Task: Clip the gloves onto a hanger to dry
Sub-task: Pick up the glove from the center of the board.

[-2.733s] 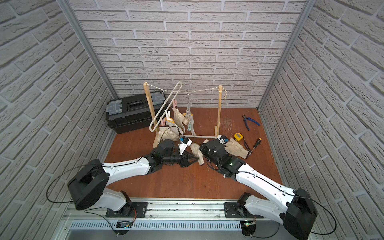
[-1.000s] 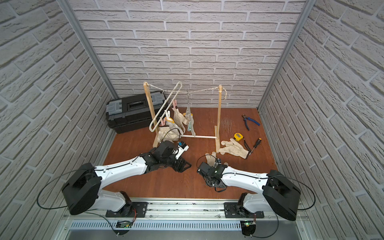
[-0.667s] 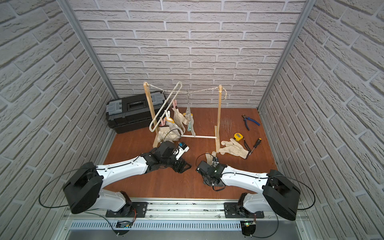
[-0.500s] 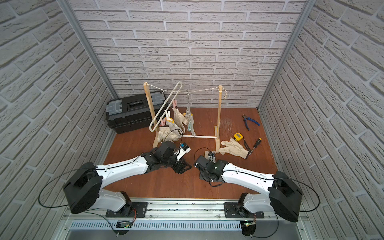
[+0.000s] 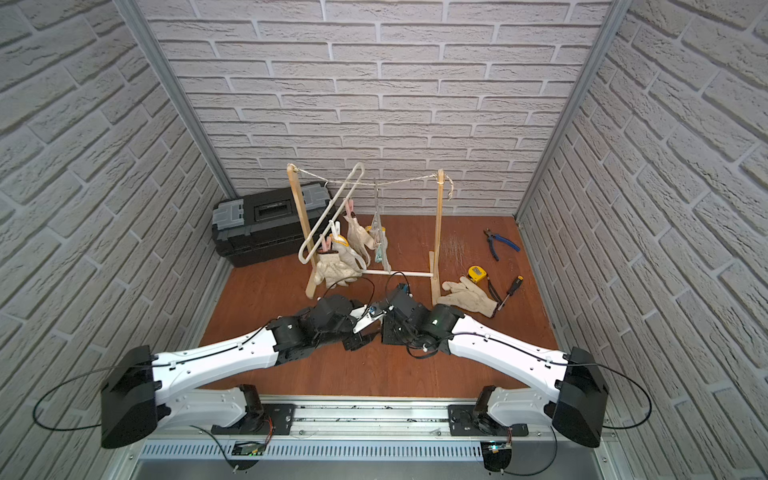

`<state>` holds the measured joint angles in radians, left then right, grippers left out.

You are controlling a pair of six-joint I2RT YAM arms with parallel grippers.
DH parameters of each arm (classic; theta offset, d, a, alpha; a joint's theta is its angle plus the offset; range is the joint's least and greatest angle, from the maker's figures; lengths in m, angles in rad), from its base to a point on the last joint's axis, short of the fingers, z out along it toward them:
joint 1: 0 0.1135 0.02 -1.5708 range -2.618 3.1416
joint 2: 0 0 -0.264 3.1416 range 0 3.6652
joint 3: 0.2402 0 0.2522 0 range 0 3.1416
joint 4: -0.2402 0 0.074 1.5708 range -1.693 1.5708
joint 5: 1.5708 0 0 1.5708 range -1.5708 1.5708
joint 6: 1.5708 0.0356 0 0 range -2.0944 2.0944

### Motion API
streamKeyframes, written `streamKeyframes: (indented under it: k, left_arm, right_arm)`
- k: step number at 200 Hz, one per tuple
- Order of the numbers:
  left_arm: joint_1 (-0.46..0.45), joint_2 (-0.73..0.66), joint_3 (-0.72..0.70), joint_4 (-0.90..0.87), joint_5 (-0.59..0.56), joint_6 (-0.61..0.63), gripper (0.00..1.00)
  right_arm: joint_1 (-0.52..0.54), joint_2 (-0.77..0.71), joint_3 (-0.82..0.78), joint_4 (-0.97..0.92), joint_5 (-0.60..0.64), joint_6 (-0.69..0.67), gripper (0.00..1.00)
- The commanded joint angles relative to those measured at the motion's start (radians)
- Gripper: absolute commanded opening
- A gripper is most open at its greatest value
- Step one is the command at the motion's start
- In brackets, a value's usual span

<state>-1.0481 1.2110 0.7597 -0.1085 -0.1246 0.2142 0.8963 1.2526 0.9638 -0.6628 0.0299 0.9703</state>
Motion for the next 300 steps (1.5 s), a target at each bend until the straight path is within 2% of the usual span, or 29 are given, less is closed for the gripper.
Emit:
streamKeyframes:
  k: [1, 78, 130, 159, 187, 204, 231, 252, 263, 282, 300]
  left_arm:
    - [-0.038, 0.001, -0.014, 0.003, -0.029, 0.135, 0.73]
    - [-0.102, -0.017, 0.007, -0.024, -0.048, 0.232, 0.73]
    - [-0.089, -0.05, 0.003, 0.059, -0.065, 0.284, 0.74]
    - [-0.087, -0.031, 0.024, 0.054, -0.028, 0.29, 0.7]
    - [-0.073, -0.038, 0.025, 0.044, -0.027, 0.308, 0.6]
    - [-0.067, -0.041, 0.029, 0.042, -0.023, 0.311, 0.5]
    - [-0.058, -0.048, 0.039, 0.051, -0.012, 0.318, 0.47]
    - [-0.051, -0.042, 0.044, 0.038, -0.007, 0.318, 0.39]
    - [-0.046, -0.044, 0.043, 0.033, -0.013, 0.314, 0.32]
    - [-0.034, -0.056, 0.046, 0.027, -0.023, 0.308, 0.12]
    - [-0.026, -0.069, 0.049, 0.019, -0.035, 0.306, 0.01]
  right_arm:
    - [-0.026, -0.018, 0.013, 0.09, -0.033, 0.01, 0.08]
    - [-0.114, -0.116, -0.026, 0.146, -0.113, 0.103, 0.08]
    - [-0.149, -0.133, -0.019, 0.181, -0.203, 0.138, 0.09]
    - [-0.157, -0.128, -0.011, 0.208, -0.237, 0.142, 0.09]
    - [-0.166, -0.121, -0.002, 0.219, -0.283, 0.153, 0.09]
    - [-0.169, -0.115, 0.0, 0.223, -0.303, 0.156, 0.09]
    - [-0.182, -0.109, -0.022, 0.248, -0.35, 0.183, 0.09]
    - [-0.198, -0.114, -0.039, 0.279, -0.38, 0.204, 0.09]
    - [-0.199, -0.108, -0.02, 0.246, -0.381, 0.184, 0.09]
    - [-0.201, -0.105, -0.018, 0.234, -0.391, 0.175, 0.09]
    - [-0.203, -0.099, -0.022, 0.227, -0.403, 0.168, 0.09]
